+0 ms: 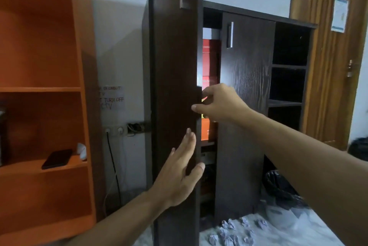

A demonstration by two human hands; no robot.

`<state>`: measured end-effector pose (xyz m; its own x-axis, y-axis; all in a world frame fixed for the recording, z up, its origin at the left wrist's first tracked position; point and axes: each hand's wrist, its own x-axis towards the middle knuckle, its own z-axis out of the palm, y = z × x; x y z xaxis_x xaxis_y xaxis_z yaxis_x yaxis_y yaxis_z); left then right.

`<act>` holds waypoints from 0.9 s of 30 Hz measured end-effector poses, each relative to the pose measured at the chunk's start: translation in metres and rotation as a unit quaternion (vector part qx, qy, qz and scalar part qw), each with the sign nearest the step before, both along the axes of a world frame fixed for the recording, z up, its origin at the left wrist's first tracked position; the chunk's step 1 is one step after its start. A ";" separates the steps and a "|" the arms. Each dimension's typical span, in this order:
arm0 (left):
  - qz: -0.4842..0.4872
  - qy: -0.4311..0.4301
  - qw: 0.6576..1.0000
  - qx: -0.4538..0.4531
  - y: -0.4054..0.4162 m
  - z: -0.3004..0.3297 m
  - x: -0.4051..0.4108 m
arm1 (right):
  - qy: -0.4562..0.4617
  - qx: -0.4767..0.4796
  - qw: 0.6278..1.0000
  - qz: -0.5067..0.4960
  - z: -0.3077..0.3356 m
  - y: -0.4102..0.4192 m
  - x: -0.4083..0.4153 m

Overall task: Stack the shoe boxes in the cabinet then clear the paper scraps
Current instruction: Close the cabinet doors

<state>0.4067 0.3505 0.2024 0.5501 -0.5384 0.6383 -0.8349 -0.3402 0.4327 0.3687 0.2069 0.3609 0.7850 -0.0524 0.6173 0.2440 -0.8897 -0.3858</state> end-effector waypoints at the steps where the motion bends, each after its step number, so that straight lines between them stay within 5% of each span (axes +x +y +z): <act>1: -0.004 -0.008 0.999 0.033 -0.010 0.003 0.006 | 0.004 0.015 1.000 -0.007 -0.005 -0.011 0.003; 11: 0.119 -0.100 0.905 0.396 -0.085 -0.002 0.115 | -0.030 0.149 0.965 -0.216 -0.028 -0.107 0.094; 27: 0.227 -0.131 0.845 0.467 -0.124 -0.027 0.231 | -0.068 0.304 0.927 -0.210 -0.043 -0.156 0.251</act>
<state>0.6379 0.2262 0.1756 0.7406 -0.6464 0.1832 -0.5527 -0.7412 -0.3809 0.6200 0.0512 0.3179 0.5340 -0.7060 0.4652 0.0095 -0.5452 -0.8382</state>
